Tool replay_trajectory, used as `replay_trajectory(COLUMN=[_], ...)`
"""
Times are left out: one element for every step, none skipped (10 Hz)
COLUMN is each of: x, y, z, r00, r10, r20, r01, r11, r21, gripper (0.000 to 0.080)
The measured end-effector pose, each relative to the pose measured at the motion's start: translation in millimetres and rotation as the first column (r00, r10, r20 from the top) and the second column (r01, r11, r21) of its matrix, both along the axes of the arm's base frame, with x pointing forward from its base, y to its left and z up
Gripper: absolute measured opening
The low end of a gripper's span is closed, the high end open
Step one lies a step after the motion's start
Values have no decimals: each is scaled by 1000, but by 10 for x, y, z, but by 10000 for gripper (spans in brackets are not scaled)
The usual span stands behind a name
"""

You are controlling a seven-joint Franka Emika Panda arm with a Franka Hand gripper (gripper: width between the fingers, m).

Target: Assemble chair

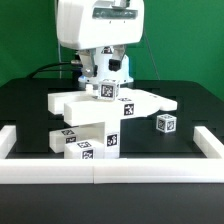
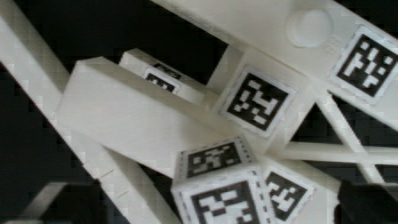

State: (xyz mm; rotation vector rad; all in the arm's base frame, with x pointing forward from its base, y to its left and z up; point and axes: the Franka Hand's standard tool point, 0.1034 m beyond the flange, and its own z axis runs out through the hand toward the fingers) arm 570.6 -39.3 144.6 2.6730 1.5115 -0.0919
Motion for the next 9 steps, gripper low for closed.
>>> replay_trajectory(x=[28, 40, 60, 69, 60, 50, 43, 44, 43], y=[-1, -10, -5, 30, 48, 68, 102, 134, 127], z=[-2, -18, -45, -81, -115, -146, -164, -181, -184], r00=[999, 999, 1000, 1000, 1000, 1000, 1000, 1000, 1000], r10=[32, 32, 27, 26, 23, 18, 14, 18, 17], r20=[-1, -3, -4, -7, -12, -17, -18, -15, -16], r01=[-32, -32, -27, -27, -23, -18, -15, -18, -18], r11=[999, 999, 1000, 999, 1000, 1000, 1000, 1000, 1000], r21=[-7, -10, -15, -18, -19, -21, -22, -22, -22], gripper=[649, 649, 649, 649, 649, 649, 649, 649, 649])
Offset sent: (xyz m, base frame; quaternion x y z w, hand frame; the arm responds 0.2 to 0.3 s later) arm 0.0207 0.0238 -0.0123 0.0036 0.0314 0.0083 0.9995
